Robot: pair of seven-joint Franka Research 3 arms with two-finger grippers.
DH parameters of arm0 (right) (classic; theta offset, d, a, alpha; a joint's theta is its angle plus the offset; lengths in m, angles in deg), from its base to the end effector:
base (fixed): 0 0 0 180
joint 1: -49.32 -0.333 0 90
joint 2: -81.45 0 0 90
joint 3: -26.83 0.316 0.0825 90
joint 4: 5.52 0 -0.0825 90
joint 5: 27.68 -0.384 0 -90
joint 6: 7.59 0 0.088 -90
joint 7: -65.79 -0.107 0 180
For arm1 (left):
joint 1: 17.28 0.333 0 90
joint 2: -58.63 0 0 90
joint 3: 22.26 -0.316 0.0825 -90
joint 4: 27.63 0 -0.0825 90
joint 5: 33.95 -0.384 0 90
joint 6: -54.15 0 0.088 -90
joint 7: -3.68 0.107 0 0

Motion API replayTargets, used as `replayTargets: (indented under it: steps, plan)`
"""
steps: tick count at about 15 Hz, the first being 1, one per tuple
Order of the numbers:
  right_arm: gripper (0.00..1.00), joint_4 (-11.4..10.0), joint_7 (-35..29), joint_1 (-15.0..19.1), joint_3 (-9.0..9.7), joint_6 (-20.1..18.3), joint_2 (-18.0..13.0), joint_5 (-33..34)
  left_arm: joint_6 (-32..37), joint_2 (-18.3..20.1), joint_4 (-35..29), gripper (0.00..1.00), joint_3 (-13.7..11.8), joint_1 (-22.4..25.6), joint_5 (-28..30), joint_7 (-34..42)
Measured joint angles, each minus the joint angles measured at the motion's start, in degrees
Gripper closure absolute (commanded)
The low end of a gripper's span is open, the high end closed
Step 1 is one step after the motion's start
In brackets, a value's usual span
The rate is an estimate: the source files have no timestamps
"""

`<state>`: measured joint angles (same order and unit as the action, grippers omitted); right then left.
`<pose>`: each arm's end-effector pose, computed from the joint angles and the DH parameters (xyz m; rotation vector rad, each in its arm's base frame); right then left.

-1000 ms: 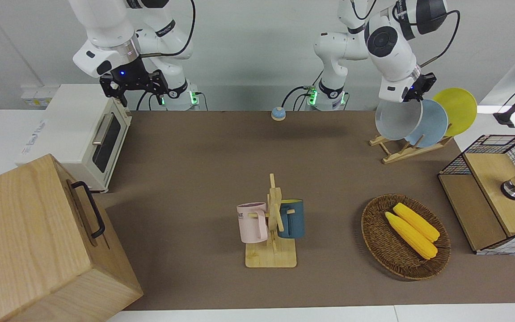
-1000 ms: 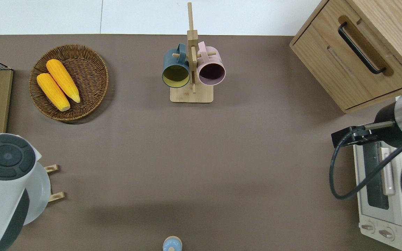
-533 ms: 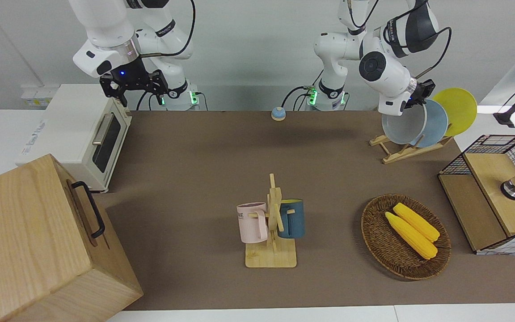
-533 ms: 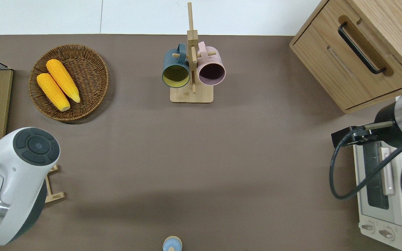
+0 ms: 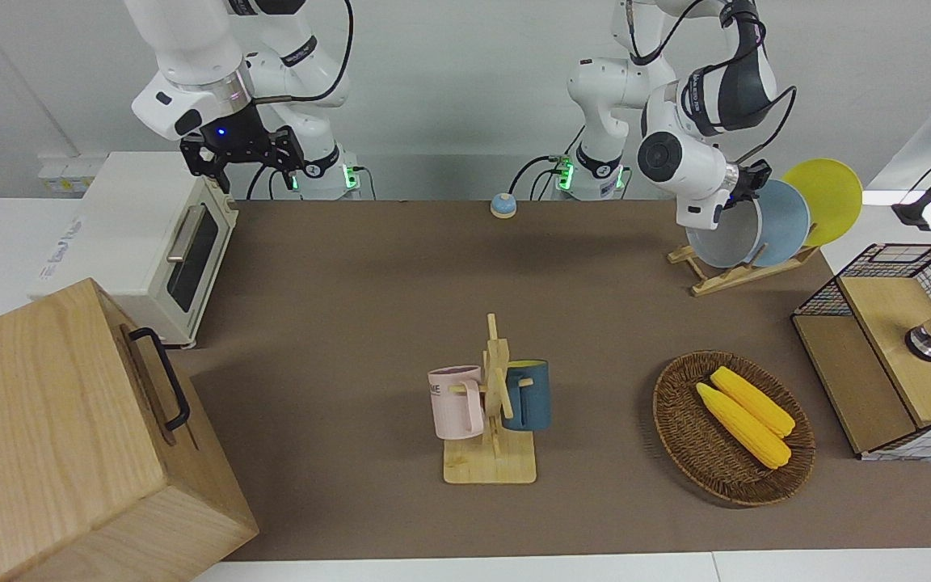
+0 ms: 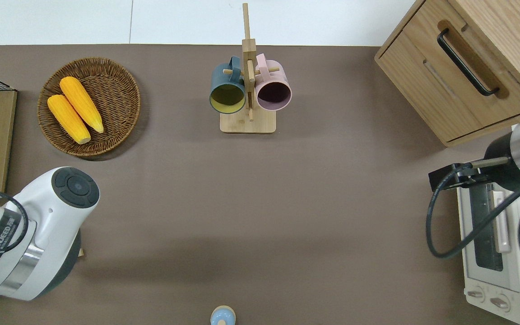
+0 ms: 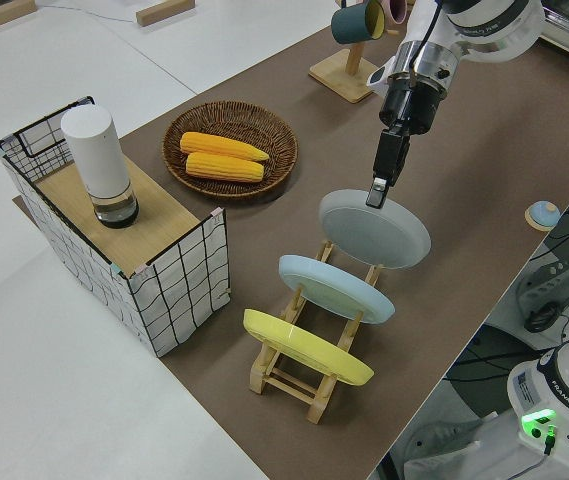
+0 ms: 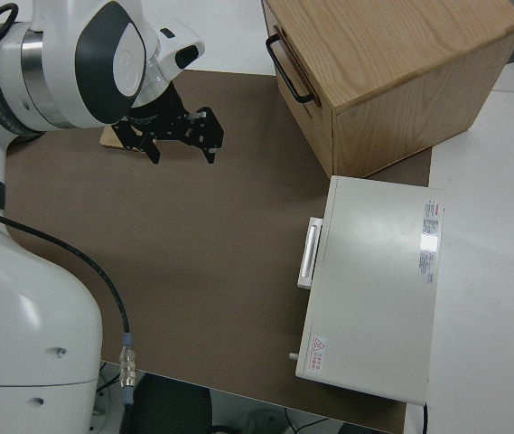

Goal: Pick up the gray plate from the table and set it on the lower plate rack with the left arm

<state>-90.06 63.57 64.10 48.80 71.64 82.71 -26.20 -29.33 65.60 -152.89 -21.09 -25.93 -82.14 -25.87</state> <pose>0.5375 0.0620 0.6420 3.1074 0.1302 -0.1732 0.4585 0.0084 0.4436 -2.1336 -0.1803 0.2985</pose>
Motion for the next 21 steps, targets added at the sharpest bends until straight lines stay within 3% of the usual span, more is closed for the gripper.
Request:
replayTargets:
  steps: [8, 10, 12, 14, 15, 16, 18, 21]
  plan:
    - [0.017, 0.0, 0.0, 0.0, 0.00, 0.0, 0.0, 0.0, -0.2, -4.0, -0.3, 1.00, 0.1, 0.0, 0.6, -1.1]
    - [0.017, 0.0, 0.0, 0.0, 0.00, 0.0, 0.0, 0.0, -0.5, -4.6, -0.3, 0.96, 0.2, 0.0, 0.8, -1.2]
    - [0.017, 0.0, 0.0, 0.0, 0.00, 0.0, 0.0, 0.0, -1.1, -4.6, -0.3, 0.83, 0.0, 0.0, 0.8, -1.2]
    - [0.017, 0.0, 0.0, 0.0, 0.00, 0.0, 0.0, 0.0, -1.5, -4.6, -0.3, 0.60, -0.2, 0.0, 0.8, -1.2]
    - [0.017, 0.0, 0.0, 0.0, 0.00, 0.0, 0.0, 0.0, -1.6, -4.6, -0.2, 0.35, -0.3, 0.1, 0.8, -1.2]
    - [0.017, 0.0, 0.0, 0.0, 0.00, 0.0, 0.0, 0.0, -1.7, -4.6, -0.2, 0.19, -0.3, 0.1, 0.8, -1.2]
    - [0.017, 0.0, 0.0, 0.0, 0.00, 0.0, 0.0, 0.0, -2.0, -4.6, -0.2, 0.02, -0.3, 0.1, 0.8, -1.2]
    - [0.017, 0.0, 0.0, 0.0, 0.00, 0.0, 0.0, 0.0, -2.1, -4.6, -0.2, 0.01, -0.3, 0.1, 0.8, -1.2]
